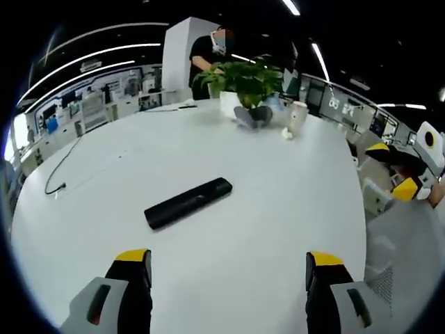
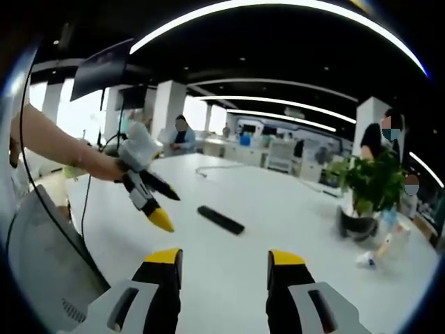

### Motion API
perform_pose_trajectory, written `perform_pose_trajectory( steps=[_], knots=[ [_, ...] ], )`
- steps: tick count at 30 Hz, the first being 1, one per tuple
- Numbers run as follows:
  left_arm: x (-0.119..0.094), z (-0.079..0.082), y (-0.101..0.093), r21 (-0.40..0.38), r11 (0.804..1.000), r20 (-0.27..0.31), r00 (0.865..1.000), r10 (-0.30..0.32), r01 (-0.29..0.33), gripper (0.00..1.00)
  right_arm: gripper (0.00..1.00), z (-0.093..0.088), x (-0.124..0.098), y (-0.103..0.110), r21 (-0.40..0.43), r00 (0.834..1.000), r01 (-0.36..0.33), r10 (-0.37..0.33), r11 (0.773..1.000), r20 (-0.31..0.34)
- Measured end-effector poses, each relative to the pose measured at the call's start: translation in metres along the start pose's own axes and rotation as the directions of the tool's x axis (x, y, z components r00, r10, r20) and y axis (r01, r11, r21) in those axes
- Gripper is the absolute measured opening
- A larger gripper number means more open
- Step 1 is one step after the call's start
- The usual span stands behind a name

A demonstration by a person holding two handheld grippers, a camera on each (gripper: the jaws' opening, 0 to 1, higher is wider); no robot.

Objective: Press the specified remote control buttons in sequence, fully releasing each button before pressing the next.

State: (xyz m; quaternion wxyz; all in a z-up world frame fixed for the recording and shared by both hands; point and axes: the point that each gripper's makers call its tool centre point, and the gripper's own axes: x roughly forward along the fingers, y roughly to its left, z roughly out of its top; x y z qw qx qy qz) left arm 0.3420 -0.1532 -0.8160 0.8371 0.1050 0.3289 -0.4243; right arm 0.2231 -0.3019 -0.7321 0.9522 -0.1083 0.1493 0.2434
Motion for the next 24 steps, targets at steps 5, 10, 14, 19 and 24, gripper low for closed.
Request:
perform_pose_trajectory(
  steps=[5, 10, 14, 19, 24],
  knots=[
    [0.007, -0.002, 0.003, 0.024, 1.0, -0.028, 1.0, -0.007, 0.008, 0.95, 0.46, 0.0, 0.0, 0.0, -0.002, 1.0, 0.001, -0.001, 1.0, -0.003],
    [0.011, -0.002, 0.005, 0.052, 0.999, -0.058, 0.998, -0.014, 0.017, 0.94, 0.44, -0.001, 0.001, 0.001, -0.005, 1.0, -0.005, 0.005, 1.0, -0.006],
    [0.015, -0.001, 0.007, 0.062, 0.998, -0.078, 0.997, -0.025, 0.029, 0.94, 0.44, 0.0, 0.001, 0.001, -0.003, 1.0, -0.006, 0.006, 1.0, -0.003],
    [0.019, 0.0, 0.01, 0.089, 0.995, -0.099, 0.994, -0.04, 0.049, 0.94, 0.43, -0.001, 0.001, 0.002, -0.007, 1.0, -0.01, 0.01, 1.0, -0.007],
    [0.021, 0.002, 0.015, 0.1, 0.994, -0.118, 0.992, -0.041, 0.052, 0.94, 0.43, -0.002, 0.001, 0.002, -0.008, 1.0, -0.009, 0.009, 1.0, -0.01]
  ],
)
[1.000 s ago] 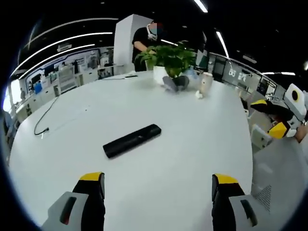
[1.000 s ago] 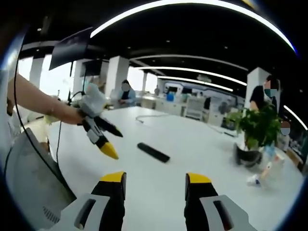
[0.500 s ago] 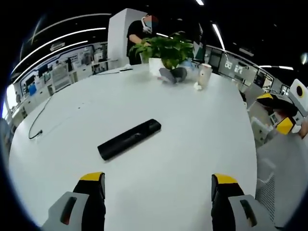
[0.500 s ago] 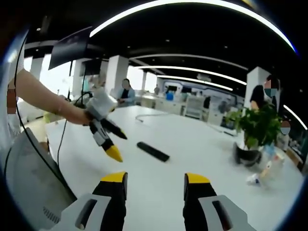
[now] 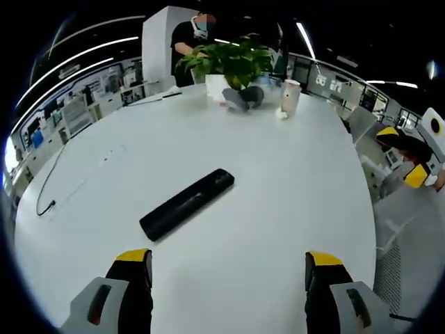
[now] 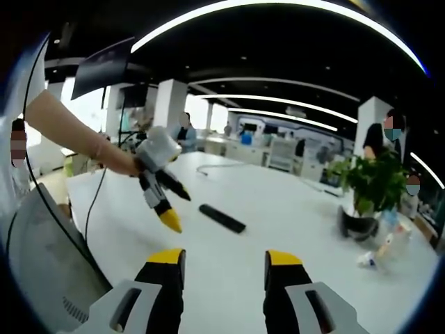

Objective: Press the specified remote control buttons in sequence, fully releasing each button before pressing the next.

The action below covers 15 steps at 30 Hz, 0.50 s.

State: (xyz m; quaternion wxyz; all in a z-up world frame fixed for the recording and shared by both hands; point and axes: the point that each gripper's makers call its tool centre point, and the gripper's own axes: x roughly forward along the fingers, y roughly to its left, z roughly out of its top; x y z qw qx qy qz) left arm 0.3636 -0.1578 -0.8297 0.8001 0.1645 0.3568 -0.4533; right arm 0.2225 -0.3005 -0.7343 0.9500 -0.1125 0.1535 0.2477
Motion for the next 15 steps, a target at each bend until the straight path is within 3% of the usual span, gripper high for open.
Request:
perform_pose_trajectory(
  steps=[12, 15],
  knots=[
    [0.005, 0.01, 0.009, -0.004, 0.999, -0.009, 0.999, -0.033, 0.033, 0.94, 0.43, 0.001, 0.0, -0.001, -0.003, 1.0, 0.002, -0.002, 1.0, 0.002],
    [0.005, 0.011, 0.011, 0.025, 0.999, -0.013, 0.999, -0.034, 0.035, 0.93, 0.43, 0.0, 0.0, -0.001, -0.004, 1.0, 0.004, -0.004, 1.0, -0.001]
  ],
)
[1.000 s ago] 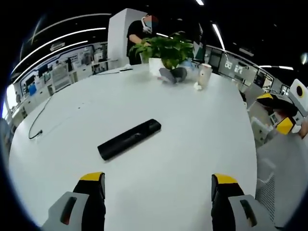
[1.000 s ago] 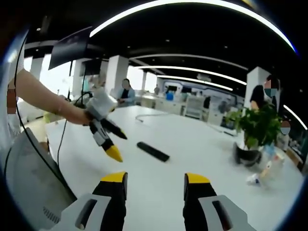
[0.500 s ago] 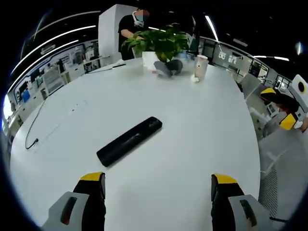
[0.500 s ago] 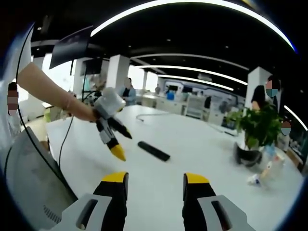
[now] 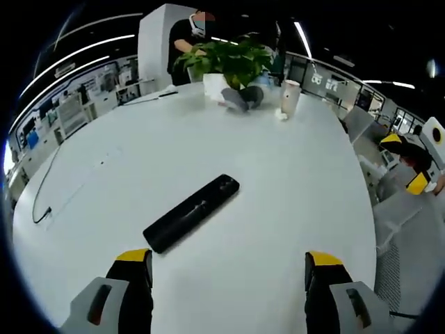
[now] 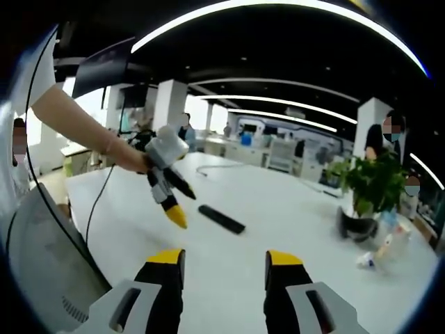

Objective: Press the specified remote control buttons in sequence, fully releasing each button before pressing the next.

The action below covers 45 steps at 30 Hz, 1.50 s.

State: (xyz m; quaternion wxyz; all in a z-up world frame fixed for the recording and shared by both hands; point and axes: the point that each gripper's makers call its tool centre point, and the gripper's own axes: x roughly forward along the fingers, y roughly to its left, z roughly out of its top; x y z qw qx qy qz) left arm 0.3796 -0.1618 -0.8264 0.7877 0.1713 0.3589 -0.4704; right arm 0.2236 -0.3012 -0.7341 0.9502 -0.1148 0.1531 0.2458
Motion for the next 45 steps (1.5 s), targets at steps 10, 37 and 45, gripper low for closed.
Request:
perform_pose_trajectory(
  steps=[10, 37, 45],
  knots=[
    [0.005, -0.001, 0.004, 0.067, 0.998, -0.05, 0.999, -0.016, 0.019, 0.93, 0.43, -0.001, 0.001, 0.001, -0.001, 1.0, -0.004, 0.004, 1.0, -0.006],
    [0.026, 0.004, 0.027, 0.08, 0.995, -0.106, 0.993, -0.054, 0.062, 0.89, 0.39, -0.003, 0.0, 0.001, 0.004, 1.0, -0.004, 0.004, 1.0, -0.02],
    [0.028, 0.015, 0.033, 0.043, 0.994, -0.07, 0.993, -0.094, 0.097, 0.81, 0.36, -0.002, 0.0, 0.001, 0.013, 1.0, -0.006, 0.007, 1.0, -0.015]
  ],
)
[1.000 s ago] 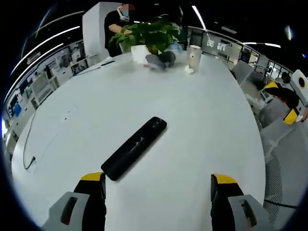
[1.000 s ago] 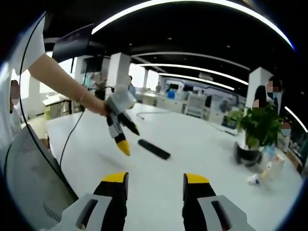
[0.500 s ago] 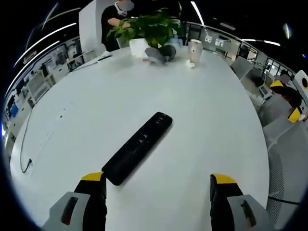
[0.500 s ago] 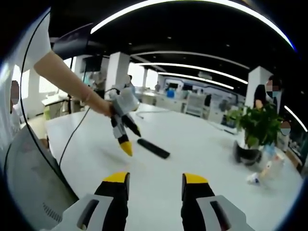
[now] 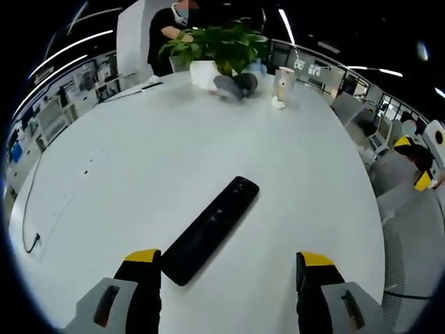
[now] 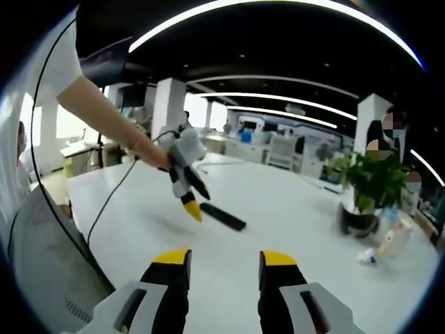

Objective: Press the specified remote control buttons in sequence, fully releasing each button before pressing the next.

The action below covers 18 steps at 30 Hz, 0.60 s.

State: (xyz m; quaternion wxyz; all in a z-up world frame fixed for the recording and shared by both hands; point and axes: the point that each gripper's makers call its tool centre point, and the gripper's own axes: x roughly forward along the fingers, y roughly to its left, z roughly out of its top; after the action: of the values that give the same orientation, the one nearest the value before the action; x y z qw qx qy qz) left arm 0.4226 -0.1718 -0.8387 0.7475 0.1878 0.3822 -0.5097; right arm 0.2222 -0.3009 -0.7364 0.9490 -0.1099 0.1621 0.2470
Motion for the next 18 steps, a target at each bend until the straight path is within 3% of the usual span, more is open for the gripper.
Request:
perform_pose_trajectory(
  steps=[10, 18],
  knots=[
    [0.008, 0.005, 0.011, 0.022, 1.0, -0.023, 1.0, -0.001, 0.002, 0.74, 0.3, -0.003, 0.0, -0.002, 0.0, 1.0, 0.006, -0.006, 1.0, -0.015],
    [0.019, 0.003, 0.019, 0.082, 0.997, -0.083, 0.997, -0.002, 0.008, 0.68, 0.26, -0.007, 0.001, -0.001, -0.012, 0.999, -0.006, 0.006, 1.0, -0.04]
  ],
)
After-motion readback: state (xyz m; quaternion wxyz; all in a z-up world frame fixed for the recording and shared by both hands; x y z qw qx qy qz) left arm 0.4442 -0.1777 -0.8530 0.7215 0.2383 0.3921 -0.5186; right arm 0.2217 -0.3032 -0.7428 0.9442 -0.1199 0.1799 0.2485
